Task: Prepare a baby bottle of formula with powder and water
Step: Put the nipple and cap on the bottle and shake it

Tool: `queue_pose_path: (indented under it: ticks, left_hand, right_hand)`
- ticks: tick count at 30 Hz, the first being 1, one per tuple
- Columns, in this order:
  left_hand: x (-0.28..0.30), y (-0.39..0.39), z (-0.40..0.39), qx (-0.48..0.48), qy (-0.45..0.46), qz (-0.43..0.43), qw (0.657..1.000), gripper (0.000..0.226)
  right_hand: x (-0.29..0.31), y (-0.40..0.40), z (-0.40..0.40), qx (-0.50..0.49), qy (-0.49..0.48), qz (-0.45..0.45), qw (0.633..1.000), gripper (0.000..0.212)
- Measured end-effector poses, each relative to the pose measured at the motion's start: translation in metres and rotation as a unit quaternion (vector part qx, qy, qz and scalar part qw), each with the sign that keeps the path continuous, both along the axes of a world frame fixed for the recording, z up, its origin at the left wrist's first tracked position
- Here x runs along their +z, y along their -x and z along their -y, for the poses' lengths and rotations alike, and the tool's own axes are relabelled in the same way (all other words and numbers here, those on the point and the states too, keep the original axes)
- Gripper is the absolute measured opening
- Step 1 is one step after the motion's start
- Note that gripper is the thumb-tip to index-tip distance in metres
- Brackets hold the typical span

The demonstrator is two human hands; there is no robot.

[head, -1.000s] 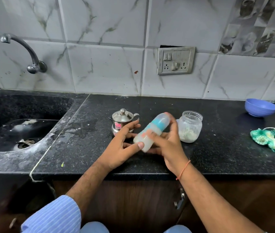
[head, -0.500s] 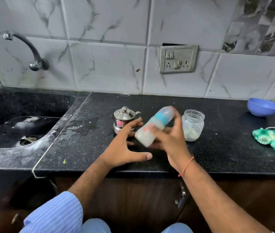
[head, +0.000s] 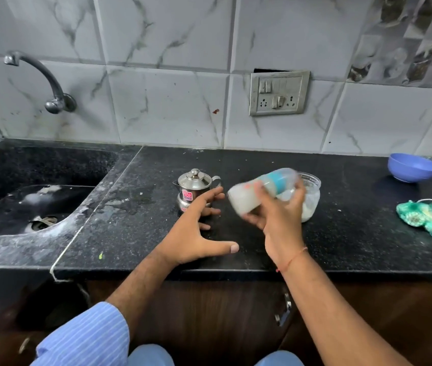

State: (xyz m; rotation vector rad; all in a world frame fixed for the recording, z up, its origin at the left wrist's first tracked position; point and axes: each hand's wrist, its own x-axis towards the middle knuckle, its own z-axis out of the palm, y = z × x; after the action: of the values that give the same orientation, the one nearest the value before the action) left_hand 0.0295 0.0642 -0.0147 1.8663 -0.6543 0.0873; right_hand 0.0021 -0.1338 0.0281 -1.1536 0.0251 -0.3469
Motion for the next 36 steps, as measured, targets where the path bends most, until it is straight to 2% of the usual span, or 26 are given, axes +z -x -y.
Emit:
queue_pose_path:
  ticks: [1,4,5,7,8,11,14,15,17,18,21,22,24,25,26,28,29,32,35,36]
  left_hand:
    - [0.0,0.001,0.001,-0.001,-0.003,0.0,1.0,0.128]
    - [-0.001,0.001,0.001,-0.003,0.005,-0.007,1.0,0.128]
    - [-0.001,0.0,0.001,-0.004,0.003,-0.006,1.0,0.128]
    - [0.001,-0.001,0.001,-0.006,-0.007,0.0,1.0,0.127]
    - [0.001,0.0,0.002,-0.004,-0.009,0.002,1.0,0.126]
    - [-0.002,0.001,0.002,-0.001,0.0,-0.007,1.0,0.125]
    - [0.0,-0.001,0.001,0.0,-0.008,0.004,1.0,0.126]
    - [0.0,0.0,0.002,0.002,-0.01,0.004,1.0,0.126]
    - [-0.003,0.0,0.003,0.004,0.0,-0.002,1.0,0.126]
    - [-0.004,0.0,0.002,0.003,0.003,-0.003,1.0,0.125]
    - [-0.001,-0.001,0.001,0.0,-0.011,0.002,1.0,0.125]
    - [-0.002,-0.001,0.002,-0.002,-0.013,0.0,1.0,0.125]
    - [-0.004,0.0,0.002,-0.002,0.0,-0.009,1.0,0.124]
    - [-0.004,-0.001,0.001,-0.004,0.004,-0.012,1.0,0.123]
    - [-0.003,-0.001,0.001,-0.005,0.002,-0.011,1.0,0.123]
    - [-0.001,-0.001,0.0,-0.001,-0.017,-0.007,1.0,0.123]
    - [-0.001,0.0,0.0,0.002,-0.02,-0.01,1.0,0.122]
    - [-0.004,0.001,0.001,0.002,-0.003,-0.021,1.0,0.113]
    - [-0.002,0.0,-0.001,0.012,-0.007,-0.027,1.0,0.092]
    - [0.0,0.001,-0.001,0.013,-0.006,-0.028,1.0,0.084]
  right_hand:
    - [0.0,-0.001,0.003,-0.004,-0.007,0.001,1.0,0.079]
    - [-0.001,0.002,-0.004,0.082,0.137,0.013,0.987,0.083]
    - [-0.002,0.003,-0.006,0.072,0.117,0.01,0.99,0.083]
    - [0.0,0.0,-0.003,0.005,-0.007,-0.004,1.0,0.076]
    - [0.0,-0.002,-0.002,-0.005,-0.02,-0.007,1.0,0.075]
    - [-0.004,-0.002,-0.009,0.071,0.109,0.003,0.992,0.08]
    - [-0.006,-0.004,-0.003,0.004,-0.015,-0.011,1.0,0.08]
    - [-0.006,-0.005,-0.003,0.009,-0.008,-0.014,1.0,0.08]
    - [-0.008,-0.001,-0.007,0.082,0.097,-0.005,0.992,0.08]
    - [-0.01,0.0,-0.008,0.088,0.111,-0.005,0.99,0.08]
    - [-0.006,-0.003,-0.001,-0.015,-0.034,-0.005,0.999,0.071]
    - [-0.005,-0.003,0.0,-0.012,-0.022,-0.002,1.0,0.07]
    - [-0.007,-0.001,-0.005,0.068,0.102,0.003,0.992,0.075]
    - [-0.009,0.001,-0.007,0.081,0.126,0.0,0.989,0.079]
    - [-0.007,0.0,-0.007,0.052,0.094,-0.005,0.994,0.079]
    - [-0.003,-0.003,0.002,-0.018,-0.035,-0.003,0.999,0.076]
    - [-0.002,-0.004,0.004,-0.021,-0.036,-0.003,0.999,0.077]
    - [-0.009,0.0,-0.001,0.081,0.109,-0.011,0.991,0.082]
    - [-0.007,-0.003,0.006,0.01,-0.007,-0.023,1.0,0.078]
    - [-0.004,-0.005,0.008,0.009,-0.004,-0.025,1.0,0.077]
